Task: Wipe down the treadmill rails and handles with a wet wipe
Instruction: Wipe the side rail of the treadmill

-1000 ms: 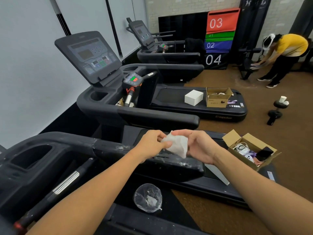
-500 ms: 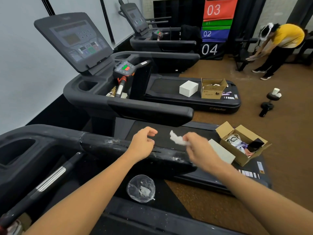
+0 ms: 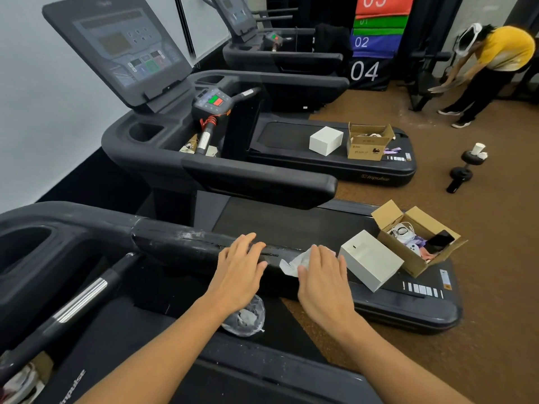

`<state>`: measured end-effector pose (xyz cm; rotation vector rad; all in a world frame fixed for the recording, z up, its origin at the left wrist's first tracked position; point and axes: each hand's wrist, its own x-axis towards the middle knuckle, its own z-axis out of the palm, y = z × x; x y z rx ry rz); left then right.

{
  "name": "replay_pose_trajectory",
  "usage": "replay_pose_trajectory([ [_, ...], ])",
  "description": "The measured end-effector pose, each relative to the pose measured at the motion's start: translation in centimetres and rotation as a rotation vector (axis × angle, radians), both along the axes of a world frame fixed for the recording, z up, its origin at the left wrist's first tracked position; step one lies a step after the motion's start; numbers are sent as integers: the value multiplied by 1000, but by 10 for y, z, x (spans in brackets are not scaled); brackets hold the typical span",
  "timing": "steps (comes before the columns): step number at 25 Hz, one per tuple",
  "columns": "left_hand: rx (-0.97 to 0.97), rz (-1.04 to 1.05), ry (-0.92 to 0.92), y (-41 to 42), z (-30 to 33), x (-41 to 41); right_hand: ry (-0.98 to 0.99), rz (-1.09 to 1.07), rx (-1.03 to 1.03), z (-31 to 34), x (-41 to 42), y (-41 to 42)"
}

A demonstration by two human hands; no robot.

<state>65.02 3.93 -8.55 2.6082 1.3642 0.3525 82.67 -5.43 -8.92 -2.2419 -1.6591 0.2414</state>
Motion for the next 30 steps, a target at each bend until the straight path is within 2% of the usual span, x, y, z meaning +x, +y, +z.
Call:
replay_pose_trajectory([
  [2,14,59,114,9,-3,-18,-71,-11,-73,-9,-7,1],
  [6,-103,113,331,27,-16,-66,-87,-14,-185,-23,-13,-1],
  [8,-117,105,336,28,-22,-80,-117,-12,-190,-27,-18,1],
  [13,-2,77,331,35,-30,-94,-252,69,-192,-25,-46,28],
  [22,47,81,333,55,-27,-109,-258,268,-136,-27,-121,98],
  [26,51,56,390,59,-26,-108,-262,322,-54,-25,-104,93],
  [30,56,60,455,59,-22,-104,-284,246,-46,-21,-54,71],
])
